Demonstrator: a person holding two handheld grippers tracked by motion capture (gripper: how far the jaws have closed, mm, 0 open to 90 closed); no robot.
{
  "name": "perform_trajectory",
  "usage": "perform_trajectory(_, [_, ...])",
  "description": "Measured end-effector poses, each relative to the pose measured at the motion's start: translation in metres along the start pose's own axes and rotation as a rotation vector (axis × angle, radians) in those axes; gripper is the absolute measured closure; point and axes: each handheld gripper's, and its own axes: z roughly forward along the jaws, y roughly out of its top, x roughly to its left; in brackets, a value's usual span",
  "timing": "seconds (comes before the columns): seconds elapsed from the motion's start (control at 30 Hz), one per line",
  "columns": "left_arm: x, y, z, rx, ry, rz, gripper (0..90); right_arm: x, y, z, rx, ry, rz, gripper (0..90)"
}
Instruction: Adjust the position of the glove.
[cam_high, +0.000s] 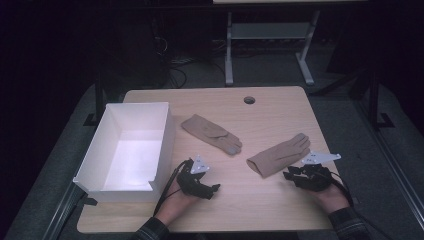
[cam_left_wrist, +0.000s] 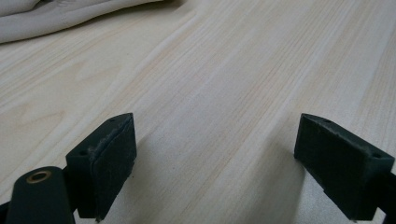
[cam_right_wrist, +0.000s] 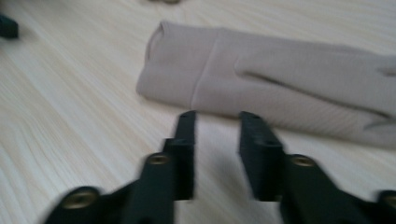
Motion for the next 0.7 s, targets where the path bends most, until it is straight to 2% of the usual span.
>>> perform_trajectory(0.1, [0.0,0.0,0.0,0.001,-0.001,-0.003,12.2,-0.001,0.008,0.002,-0.001,0.012,0.004,89.5])
perform_trajectory(0.27, [0.001,0.0,0.0,0.001,0.0,0.012,12.2,-0.001,0.023,0.01,-0.017,0.027,0.008,90.0])
perform_trajectory(0.43, [0.001,0.0,0.0,0.001,-0.002,0.006,12.2,-0.002,0.035,0.021,-0.019,0.044,0.01,89.9])
perform_trajectory(0.63, [0.001,0.001,0.0,0.002,-0.002,0.006,12.2,0.001,0.049,0.031,-0.028,0.06,-0.004,89.9])
perform_trajectory(0.7, [0.001,0.001,0.0,0.005,-0.003,0.006,12.2,0.004,0.056,0.04,-0.027,0.071,-0.015,89.9])
